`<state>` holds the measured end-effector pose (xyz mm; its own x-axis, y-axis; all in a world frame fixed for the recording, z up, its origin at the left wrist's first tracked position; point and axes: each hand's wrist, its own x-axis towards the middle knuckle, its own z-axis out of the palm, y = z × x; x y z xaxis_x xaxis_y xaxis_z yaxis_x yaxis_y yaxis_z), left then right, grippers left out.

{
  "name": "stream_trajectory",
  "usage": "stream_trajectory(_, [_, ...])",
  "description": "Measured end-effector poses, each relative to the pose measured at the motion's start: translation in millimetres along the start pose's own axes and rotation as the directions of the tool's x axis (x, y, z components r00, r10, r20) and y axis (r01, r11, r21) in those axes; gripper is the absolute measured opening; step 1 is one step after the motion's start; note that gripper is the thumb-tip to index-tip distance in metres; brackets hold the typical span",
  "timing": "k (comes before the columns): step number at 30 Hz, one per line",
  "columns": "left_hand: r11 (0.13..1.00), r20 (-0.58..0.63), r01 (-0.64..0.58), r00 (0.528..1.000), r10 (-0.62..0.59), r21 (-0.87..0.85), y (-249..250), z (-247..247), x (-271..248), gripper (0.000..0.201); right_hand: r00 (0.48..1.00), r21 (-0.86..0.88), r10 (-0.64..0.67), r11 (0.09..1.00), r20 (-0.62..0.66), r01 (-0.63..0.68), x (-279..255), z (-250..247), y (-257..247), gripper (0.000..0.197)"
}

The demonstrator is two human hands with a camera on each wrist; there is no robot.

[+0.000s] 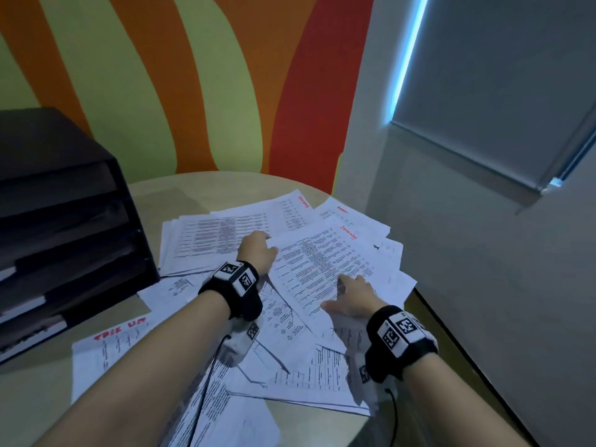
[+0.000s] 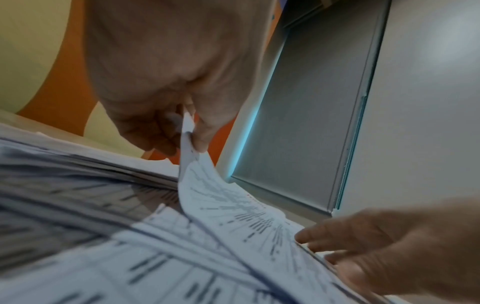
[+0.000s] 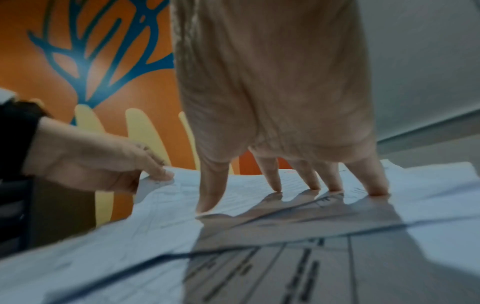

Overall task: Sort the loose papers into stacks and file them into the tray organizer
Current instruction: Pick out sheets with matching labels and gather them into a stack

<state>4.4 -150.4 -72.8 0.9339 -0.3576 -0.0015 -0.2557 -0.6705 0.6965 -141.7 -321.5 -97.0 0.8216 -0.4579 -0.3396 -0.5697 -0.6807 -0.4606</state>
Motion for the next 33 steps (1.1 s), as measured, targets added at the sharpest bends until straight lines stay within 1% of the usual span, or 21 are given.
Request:
stream_trajectory(1, [1.0,-0.03,-0.007,1.0,0.007,-0.012,2,2,1,0.021,0.999,0.172,-0.01,0.985,-0.045,0.017,1,-2,5,0.064])
stream_trajectory(2, [0.999,-0.02,-0.022,1.0,0.022,-0.026,5,1,0,0.002,0.994,0.374,0.016,0.927,-0.104,0.024,-1,-5,8,0.073])
stream_trajectory(3, [1.0,0.006,-0.013,1.0,0.013,-0.021,3,-2,0,0.019,0.983,0.558,0.087,0.83,-0.161,0.018,1,-8,14,0.084])
stream_trajectory(4, [1.0,0.104,0.005,0.995,-0.006,0.01,2,-7,-1,0.029,0.961,0.686,0.171,0.728,-0.217,0.026,-1,-12,19,0.09])
stream_trajectory(6, [0.996,0.327,0.051,0.942,-0.074,0.079,-2,-22,-12,0.038,0.909,0.81,0.32,0.585,-0.265,0.03,0,-19,31,0.09])
stream_trajectory(8, [0.973,0.488,0.036,0.86,-0.147,0.23,-13,-33,-23,0.04,0.897,0.874,0.386,0.487,-0.217,0.002,2,-20,40,0.095])
stream_trajectory(9, [0.958,0.55,0.021,0.815,-0.181,0.285,-19,-37,-28,0.04,0.905,0.89,0.388,0.456,-0.176,-0.022,2,-19,42,0.097])
stream_trajectory(11, [0.968,0.641,0.081,0.736,-0.219,0.237,-34,-38,-34,0.042,0.923,0.885,0.362,0.462,-0.128,-0.058,0,-17,43,0.096])
stream_trajectory(12, [0.975,0.652,0.117,0.728,-0.212,0.187,-37,-37,-37,0.043,0.932,0.875,0.342,0.48,-0.118,-0.066,0,-16,42,0.093])
stream_trajectory(13, [0.98,0.634,0.135,0.748,-0.196,0.145,-39,-35,-38,0.046,0.941,0.867,0.319,0.495,-0.114,-0.063,-1,-15,40,0.091])
stream_trajectory(16, [0.988,0.455,0.092,0.88,-0.138,0.122,-30,-28,-43,0.052,0.949,0.86,0.297,0.506,-0.109,-0.06,-6,-13,33,0.09])
stream_trajectory(18, [0.995,0.385,0.08,0.918,-0.098,0.062,-22,-23,-46,0.05,0.948,0.869,0.3,0.492,-0.108,-0.057,-6,-10,33,0.096])
stream_trajectory(20, [0.998,0.382,0.062,0.922,-0.058,0.001,-18,-20,-47,0.046,0.957,0.855,0.283,0.511,-0.067,-0.091,-11,-6,34,0.094])
stream_trajectory(21, [0.996,0.399,0.072,0.916,-0.042,-0.06,-19,-19,-46,0.043,0.963,0.841,0.267,0.529,-0.041,-0.112,-12,-6,36,0.079])
stream_trajectory(22, [0.99,0.417,0.082,0.908,-0.029,-0.111,-19,-19,-48,0.041,0.963,0.839,0.265,0.532,-0.038,-0.113,-13,-5,38,0.055])
stream_trajectory(23, [0.986,0.411,0.075,0.912,-0.007,-0.149,-22,-18,-48,0.043,0.961,0.84,0.27,0.532,-0.054,-0.102,-14,-6,40,0.029])
stream_trajectory(24, [0.984,0.37,0.053,0.929,0.013,-0.168,-23,-18,-47,0.044,0.956,0.841,0.281,0.535,-0.085,-0.082,-17,-9,43,0.014])
stream_trajectory(26, [0.979,0.193,0.034,0.981,0.006,-0.202,-28,-18,-42,0.034,0.932,0.827,0.3,0.562,-0.201,-0.003,-19,-17,47,0.021])
stream_trajectory(28, [1.0,0.006,-0.02,1.0,0.02,0.02,-33,-25,-33,0.011,0.922,0.802,0.277,0.595,-0.27,0.056,-17,-25,50,0.023])
stream_trajectory(30, [0.96,-0.011,-0.042,0.999,0.047,0.277,-43,-34,-19,0.041,0.927,0.766,0.254,0.641,-0.277,0.053,-13,-31,49,0.022])
stream_trajectory(33, [0.836,0.081,-0.073,0.996,0.034,0.545,-54,-41,-1,0.076,0.947,0.684,0.218,0.73,-0.236,0.002,-7,-33,42,0.019])
